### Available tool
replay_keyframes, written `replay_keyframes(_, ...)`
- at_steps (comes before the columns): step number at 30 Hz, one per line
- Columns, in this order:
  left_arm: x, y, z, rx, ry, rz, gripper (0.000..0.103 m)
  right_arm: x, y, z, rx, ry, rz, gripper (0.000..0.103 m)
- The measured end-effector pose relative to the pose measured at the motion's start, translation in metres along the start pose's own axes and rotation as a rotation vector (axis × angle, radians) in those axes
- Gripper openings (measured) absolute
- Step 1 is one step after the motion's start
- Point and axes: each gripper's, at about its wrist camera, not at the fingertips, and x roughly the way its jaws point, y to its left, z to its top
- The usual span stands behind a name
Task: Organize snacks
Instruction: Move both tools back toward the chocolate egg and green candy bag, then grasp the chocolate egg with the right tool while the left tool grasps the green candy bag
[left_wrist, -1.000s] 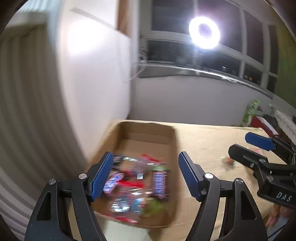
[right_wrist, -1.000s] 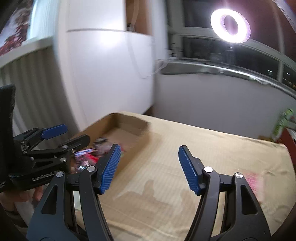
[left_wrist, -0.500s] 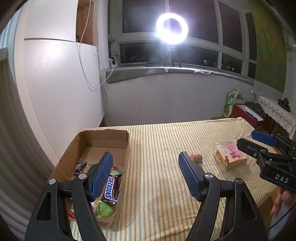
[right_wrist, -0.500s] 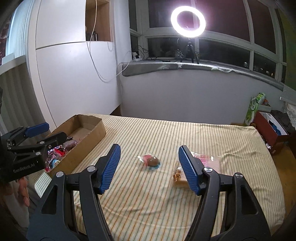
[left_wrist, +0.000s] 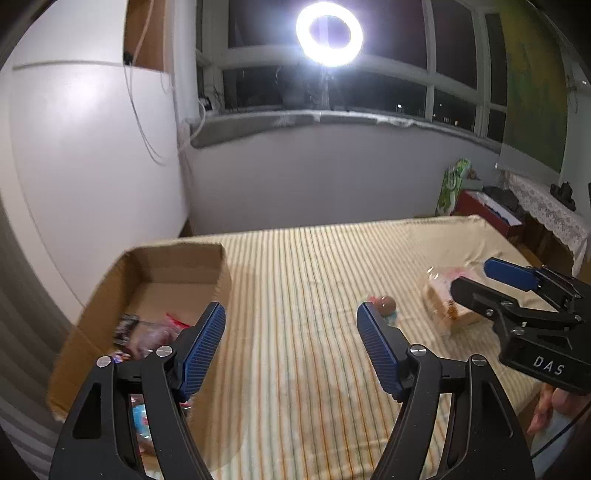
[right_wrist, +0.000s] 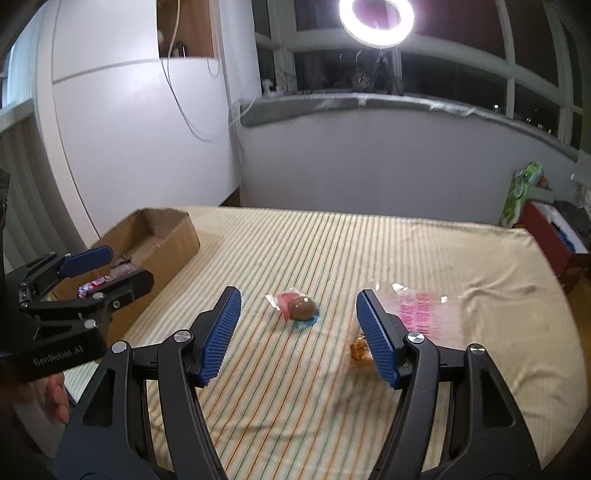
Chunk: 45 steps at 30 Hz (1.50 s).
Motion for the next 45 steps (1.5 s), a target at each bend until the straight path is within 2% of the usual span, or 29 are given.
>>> replay_keyframes(7, 0.051, 0.002, -0.019, -0.035, 0.120, 0.006, 0.073, 0.056, -0.005, -0.019, 0.016, 0.105, 0.027, 0.068)
replay_keyframes(9, 0.060, 0.002, -0.024, -0.041, 0.144, -0.002, 0.073, 0.063, -0.006, -0.022, 0.013, 0.111, 0.030, 0.068)
replay_keyframes(13, 0.064, -0.005, -0.027, -0.020, 0.136, 0.014, 0.078, 0.067, -0.005, -0.020, 0.006, 0.116, 0.034, 0.068)
replay_keyframes(18, 0.059, -0.007, -0.018, -0.024, 0.103, 0.019, 0.078, 0.083, 0.003, -0.012, -0.059, 0.159, 0.021, 0.068)
replay_keyframes(20, 0.058, -0.006, -0.015, -0.036, 0.092, -0.003, 0.078, 0.091, 0.002, -0.009, -0.072, 0.182, 0.021, 0.068)
replay_keyframes(25, 0.076, -0.009, -0.008, -0.059, 0.116, -0.016, 0.078, 0.107, -0.003, -0.002, -0.086, 0.226, 0.043, 0.067)
replay_keyframes(27, 0.085, -0.013, -0.004, -0.066, 0.137, -0.049, 0.078, 0.109, -0.007, -0.002, -0.092, 0.235, 0.048, 0.055)
replay_keyframes(29, 0.094, -0.016, 0.000, -0.070, 0.151, -0.082, 0.078, 0.112, -0.012, -0.002, -0.091, 0.238, 0.047, 0.039)
replay_keyframes(34, 0.116, -0.022, 0.003, -0.075, 0.193, -0.126, 0.078, 0.107, -0.018, -0.003, -0.131, 0.246, 0.077, 0.031)
replay_keyframes(36, 0.125, -0.026, 0.001, -0.067, 0.214, -0.131, 0.078, 0.102, -0.022, -0.006, -0.133, 0.240, 0.077, 0.031)
replay_keyframes(39, 0.131, -0.038, 0.000, -0.050, 0.222, -0.175, 0.078, 0.094, -0.033, -0.012, -0.125, 0.227, 0.064, 0.030)
replay_keyframes(40, 0.133, -0.042, 0.001, -0.039, 0.222, -0.182, 0.077, 0.093, -0.036, -0.012, -0.120, 0.224, 0.070, 0.030)
replay_keyframes(42, 0.139, -0.050, 0.002, -0.014, 0.230, -0.197, 0.056, 0.090, -0.042, -0.012, -0.096, 0.212, 0.080, 0.030)
replay_keyframes(43, 0.142, -0.052, 0.002, -0.006, 0.247, -0.187, 0.036, 0.090, -0.045, -0.011, -0.090, 0.211, 0.083, 0.030)
replay_keyframes(45, 0.146, -0.059, 0.001, 0.034, 0.253, -0.159, 0.034, 0.087, -0.052, -0.011, -0.071, 0.203, 0.084, 0.030)
